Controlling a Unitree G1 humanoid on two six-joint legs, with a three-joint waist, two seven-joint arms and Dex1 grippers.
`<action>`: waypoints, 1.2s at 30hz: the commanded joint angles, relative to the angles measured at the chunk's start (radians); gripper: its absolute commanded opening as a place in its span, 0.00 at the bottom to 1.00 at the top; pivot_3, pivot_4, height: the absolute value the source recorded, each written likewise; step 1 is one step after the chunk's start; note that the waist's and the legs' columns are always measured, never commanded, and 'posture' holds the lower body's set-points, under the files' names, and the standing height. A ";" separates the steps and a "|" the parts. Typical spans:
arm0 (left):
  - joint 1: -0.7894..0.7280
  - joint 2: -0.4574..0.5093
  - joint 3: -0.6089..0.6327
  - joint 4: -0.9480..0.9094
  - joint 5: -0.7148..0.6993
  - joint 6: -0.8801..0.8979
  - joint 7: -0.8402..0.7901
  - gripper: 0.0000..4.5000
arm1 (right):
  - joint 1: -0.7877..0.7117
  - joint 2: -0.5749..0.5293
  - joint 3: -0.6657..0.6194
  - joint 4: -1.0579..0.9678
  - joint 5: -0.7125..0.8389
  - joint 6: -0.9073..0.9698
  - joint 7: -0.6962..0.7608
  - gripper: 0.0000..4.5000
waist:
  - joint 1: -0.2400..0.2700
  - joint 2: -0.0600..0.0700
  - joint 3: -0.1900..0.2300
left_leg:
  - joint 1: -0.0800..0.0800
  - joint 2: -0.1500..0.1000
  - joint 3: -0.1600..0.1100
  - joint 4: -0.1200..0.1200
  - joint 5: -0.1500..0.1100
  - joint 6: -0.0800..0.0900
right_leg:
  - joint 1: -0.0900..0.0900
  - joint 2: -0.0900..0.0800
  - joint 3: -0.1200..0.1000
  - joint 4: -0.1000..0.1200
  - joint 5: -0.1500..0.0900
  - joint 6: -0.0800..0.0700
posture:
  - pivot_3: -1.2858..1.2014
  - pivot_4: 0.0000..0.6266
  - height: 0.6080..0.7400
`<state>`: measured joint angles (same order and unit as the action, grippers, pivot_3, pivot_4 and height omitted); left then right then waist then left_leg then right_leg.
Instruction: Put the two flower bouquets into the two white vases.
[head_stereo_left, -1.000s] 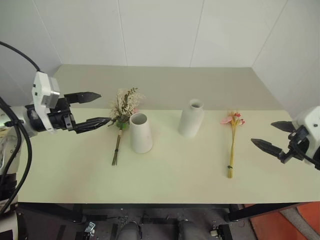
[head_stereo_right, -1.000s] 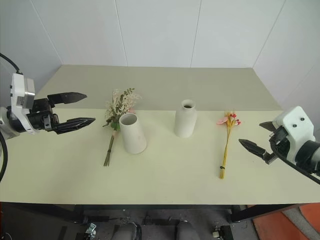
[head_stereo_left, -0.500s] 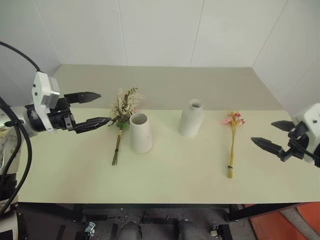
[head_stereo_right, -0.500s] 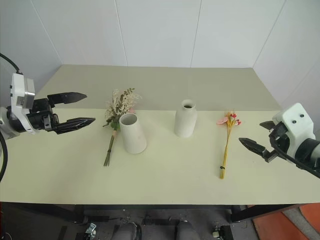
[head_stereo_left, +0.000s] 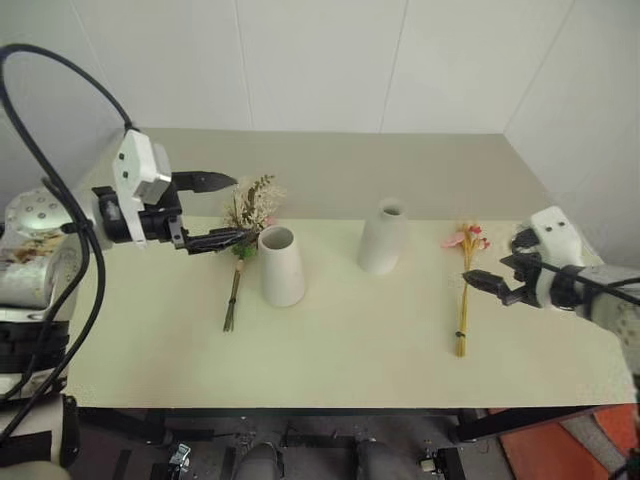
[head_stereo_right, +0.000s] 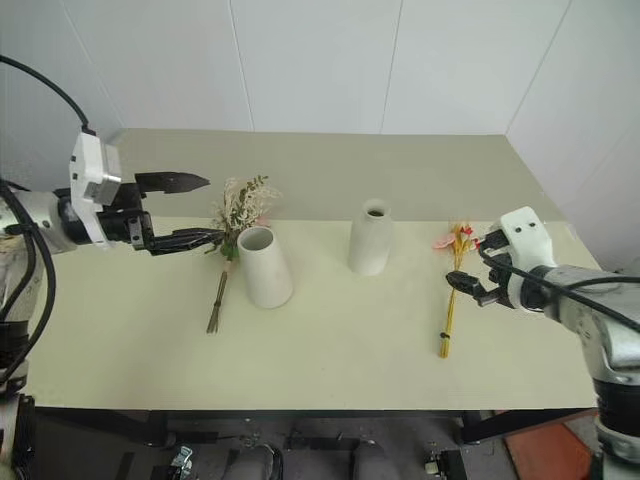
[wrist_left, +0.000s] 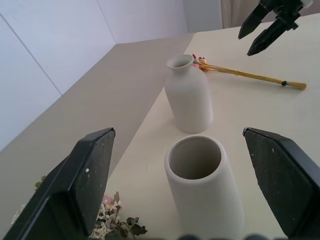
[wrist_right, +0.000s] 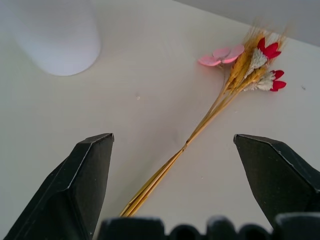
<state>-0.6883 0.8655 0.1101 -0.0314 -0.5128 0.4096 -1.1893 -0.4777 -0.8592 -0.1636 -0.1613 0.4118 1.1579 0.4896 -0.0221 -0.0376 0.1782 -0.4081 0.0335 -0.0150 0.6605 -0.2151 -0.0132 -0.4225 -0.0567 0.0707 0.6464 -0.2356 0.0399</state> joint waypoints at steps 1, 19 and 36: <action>-0.021 0.000 0.005 -0.009 0.009 -0.022 0.002 0.99 | -0.056 0.034 0.039 0.092 -0.057 0.002 -0.055 1.00 | -0.001 0.000 0.000 | 0.000 0.000 0.000 0.000 0.000 0.000 | -0.001 0.000 0.000 0.000 0.000 0.000 | 0.52 0.24 1.00; 0.042 0.025 0.040 -0.085 -0.007 0.015 0.039 1.00 | -0.169 0.124 0.111 0.339 -0.133 -0.022 -0.047 0.33 | -0.023 0.000 0.000 | 0.000 0.000 -0.001 0.000 0.000 0.000 | 0.000 0.000 0.000 0.000 0.000 0.000 | 0.52 0.24 1.00; 0.025 0.016 0.021 -0.058 0.000 0.005 0.034 1.00 | -0.376 0.354 0.026 0.413 -0.353 -0.755 -0.455 0.01 | -0.036 0.001 0.001 | -0.001 0.000 0.000 -0.001 0.000 0.000 | -0.002 0.000 0.000 0.001 0.000 0.000 | 0.52 0.24 1.00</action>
<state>-0.6359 0.8721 0.1152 -0.0840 -0.5099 0.4228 -1.1516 -0.8132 -0.5031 -0.1129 0.2490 0.1120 0.5836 0.1028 -0.0579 -0.0367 0.1787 -0.4094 0.0337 -0.0156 0.6595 -0.2151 -0.0132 -0.4250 -0.0565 0.0709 0.6472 -0.2352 0.0401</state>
